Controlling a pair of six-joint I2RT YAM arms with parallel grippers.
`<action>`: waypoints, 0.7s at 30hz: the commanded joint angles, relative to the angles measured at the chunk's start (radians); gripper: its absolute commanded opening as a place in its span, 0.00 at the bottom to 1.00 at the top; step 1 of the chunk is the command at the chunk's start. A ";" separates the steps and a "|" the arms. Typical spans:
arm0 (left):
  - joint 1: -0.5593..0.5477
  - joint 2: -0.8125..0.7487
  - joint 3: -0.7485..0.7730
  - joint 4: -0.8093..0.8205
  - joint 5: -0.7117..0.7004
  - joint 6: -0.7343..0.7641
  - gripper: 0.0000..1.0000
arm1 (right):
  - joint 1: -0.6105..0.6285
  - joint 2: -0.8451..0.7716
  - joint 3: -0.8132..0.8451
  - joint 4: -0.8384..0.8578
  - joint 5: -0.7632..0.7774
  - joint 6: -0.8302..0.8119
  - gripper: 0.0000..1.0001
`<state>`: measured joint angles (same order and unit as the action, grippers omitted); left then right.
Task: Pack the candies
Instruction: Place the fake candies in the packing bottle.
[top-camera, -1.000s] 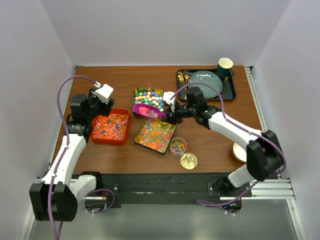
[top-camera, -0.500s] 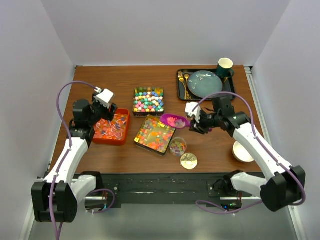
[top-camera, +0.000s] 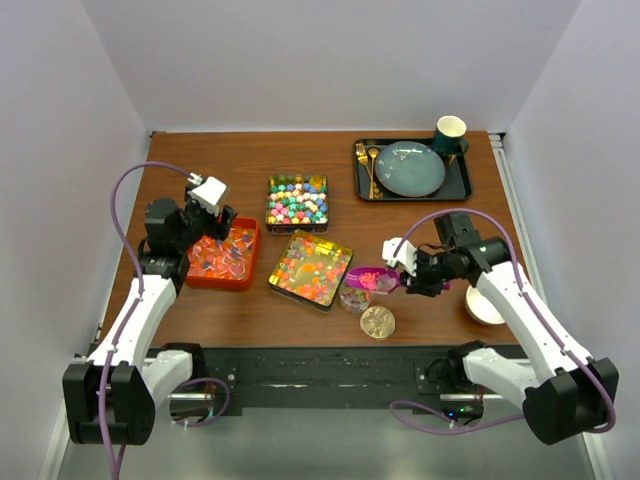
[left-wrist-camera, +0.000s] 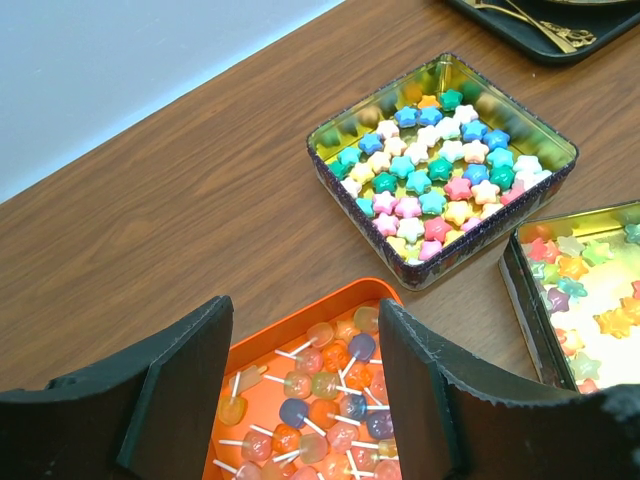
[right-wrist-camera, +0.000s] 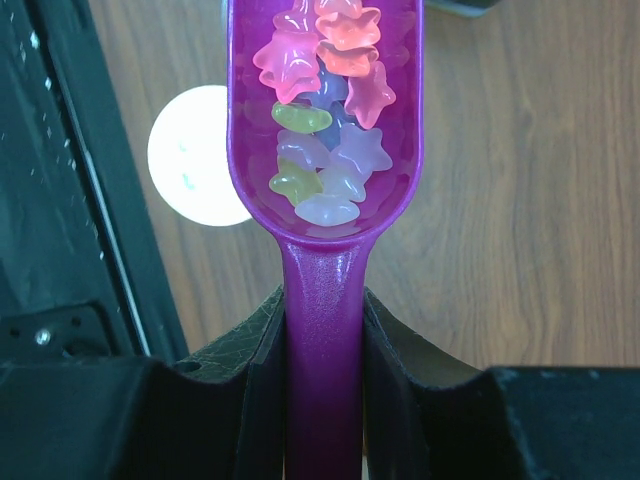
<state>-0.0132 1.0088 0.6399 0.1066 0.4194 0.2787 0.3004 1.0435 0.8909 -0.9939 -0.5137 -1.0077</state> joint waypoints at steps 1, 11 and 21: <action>0.007 -0.019 0.027 0.054 0.027 -0.018 0.65 | -0.009 -0.051 0.003 -0.121 0.035 -0.104 0.00; 0.007 -0.039 0.027 0.009 0.128 -0.018 0.66 | -0.009 -0.020 0.022 -0.173 0.159 -0.105 0.00; 0.005 -0.021 0.018 0.011 0.157 -0.045 0.65 | -0.009 0.050 0.138 -0.204 0.214 -0.057 0.00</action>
<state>-0.0132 0.9855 0.6399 0.0811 0.5453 0.2672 0.2939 1.0904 0.9508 -1.1755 -0.3344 -1.0920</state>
